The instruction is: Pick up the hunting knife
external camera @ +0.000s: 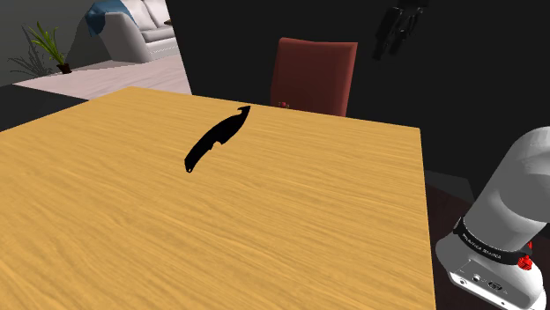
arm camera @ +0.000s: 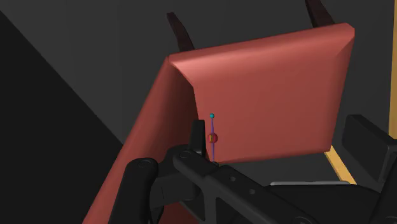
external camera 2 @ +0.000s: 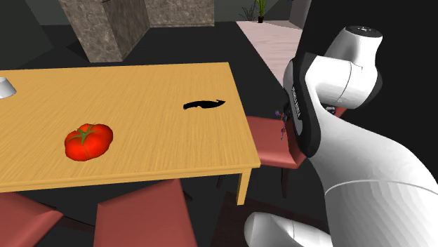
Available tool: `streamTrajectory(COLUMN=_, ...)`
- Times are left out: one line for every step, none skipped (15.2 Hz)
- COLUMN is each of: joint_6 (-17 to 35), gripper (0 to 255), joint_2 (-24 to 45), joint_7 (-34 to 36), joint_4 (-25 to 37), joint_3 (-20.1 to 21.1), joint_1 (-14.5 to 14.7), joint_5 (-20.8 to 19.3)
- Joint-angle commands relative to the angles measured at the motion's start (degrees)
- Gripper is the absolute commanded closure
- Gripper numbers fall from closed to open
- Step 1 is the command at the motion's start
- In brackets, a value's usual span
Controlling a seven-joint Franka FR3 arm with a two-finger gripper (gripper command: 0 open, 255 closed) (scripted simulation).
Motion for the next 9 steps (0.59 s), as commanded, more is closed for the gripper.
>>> streamTrajectory(joint_6=0.0, gripper=0, joint_2=0.0, joint_7=0.0, joint_4=0.0, joint_3=0.0, joint_1=0.0, joint_5=0.0)
streamTrajectory(joint_6=-0.4, gripper=0, joint_2=-0.7, joint_7=2.9, joint_4=-0.6, joint_3=1.6, joint_1=-0.2, joint_5=0.7)
streamTrajectory(joint_6=-0.9, gripper=0, joint_2=-1.3, joint_7=5.8, joint_4=-1.0, joint_3=3.3, joint_1=-0.5, joint_5=1.5)
streamTrajectory(joint_6=-1.3, gripper=0, joint_2=-1.8, joint_7=8.7, joint_4=-1.4, joint_3=5.0, joint_1=-0.7, joint_5=2.3)
streamTrajectory(joint_6=-1.7, gripper=0, joint_2=-2.1, joint_7=11.6, joint_4=-1.6, joint_3=6.7, joint_1=-0.9, joint_5=3.2)
streamTrajectory(joint_6=-2.1, gripper=0, joint_2=-2.4, joint_7=14.5, joint_4=-1.7, joint_3=8.4, joint_1=-1.2, joint_5=4.1)
streamTrajectory(joint_6=-2.5, gripper=0, joint_2=-2.4, joint_7=17.4, joint_4=-1.7, joint_3=10.1, joint_1=-1.4, joint_5=5.0)
streamTrajectory(joint_6=-2.9, gripper=0, joint_2=-2.4, joint_7=20.4, joint_4=-1.5, joint_3=11.8, joint_1=-1.6, joint_5=5.9)
streamTrajectory(joint_6=-3.2, gripper=0, joint_2=-2.3, joint_7=23.3, joint_4=-1.2, joint_3=13.5, joint_1=-1.8, joint_5=6.9)
